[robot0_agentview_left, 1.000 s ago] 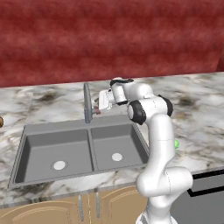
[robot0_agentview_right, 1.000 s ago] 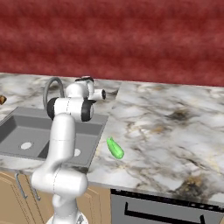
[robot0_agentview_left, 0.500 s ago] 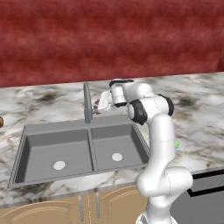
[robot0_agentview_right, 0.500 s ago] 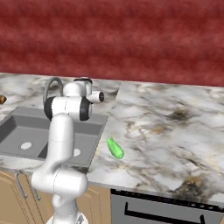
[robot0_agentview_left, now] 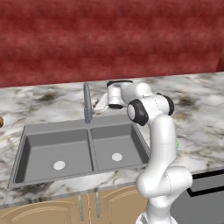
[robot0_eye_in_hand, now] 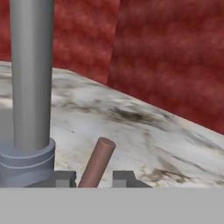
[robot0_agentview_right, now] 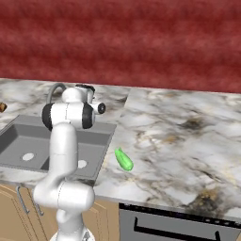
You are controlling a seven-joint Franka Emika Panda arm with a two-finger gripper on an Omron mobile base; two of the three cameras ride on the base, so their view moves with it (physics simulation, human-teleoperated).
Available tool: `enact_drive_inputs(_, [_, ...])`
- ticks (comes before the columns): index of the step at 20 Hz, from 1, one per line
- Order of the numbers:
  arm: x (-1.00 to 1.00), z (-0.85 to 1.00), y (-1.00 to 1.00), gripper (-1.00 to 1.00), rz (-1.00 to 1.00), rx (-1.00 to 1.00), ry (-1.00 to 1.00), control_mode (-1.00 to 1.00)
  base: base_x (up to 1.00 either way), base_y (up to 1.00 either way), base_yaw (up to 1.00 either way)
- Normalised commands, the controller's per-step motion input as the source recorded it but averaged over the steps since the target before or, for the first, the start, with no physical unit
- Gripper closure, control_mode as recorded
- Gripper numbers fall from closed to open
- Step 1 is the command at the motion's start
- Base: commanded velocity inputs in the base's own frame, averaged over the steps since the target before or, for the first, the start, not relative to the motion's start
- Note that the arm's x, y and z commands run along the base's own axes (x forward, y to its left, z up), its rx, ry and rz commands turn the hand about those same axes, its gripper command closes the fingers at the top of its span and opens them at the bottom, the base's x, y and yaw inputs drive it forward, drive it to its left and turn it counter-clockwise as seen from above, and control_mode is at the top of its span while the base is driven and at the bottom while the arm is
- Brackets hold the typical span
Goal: Turn on the sink faucet. Then move the corn from the counter to the sink. Turn off the sink. Move the vegetable from the sink to the pot next to the stove. Finally move the pot to the front left burner.
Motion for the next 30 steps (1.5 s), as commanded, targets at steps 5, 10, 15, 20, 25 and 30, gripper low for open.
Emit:
enact_drive_inputs(5, [0.19,0.16,0.0,1.0,-0.12,0.0,-0.02,-1.0,0.0,0.0,0.0])
enact_drive_inputs(10, [0.24,0.22,0.0,1.0,-0.18,0.0,-0.01,-1.0,0.0,0.0,0.0])
enact_drive_inputs(15, [0.22,0.12,0.0,1.0,-0.22,0.0,-0.01,-1.0,0.0,0.0,0.0])
enact_drive_inputs(20, [0.17,0.01,0.0,1.0,-0.19,0.0,0.0,-1.0,0.0,0.0,0.0])
enact_drive_inputs(25, [0.0,0.0,-0.06,1.0,-0.03,0.0,0.0,-1.0,0.0,0.0,0.0])
enact_drive_inputs(30, [0.0,-0.08,-0.32,1.0,0.0,0.02,0.0,-1.0,0.0,0.0,0.0])
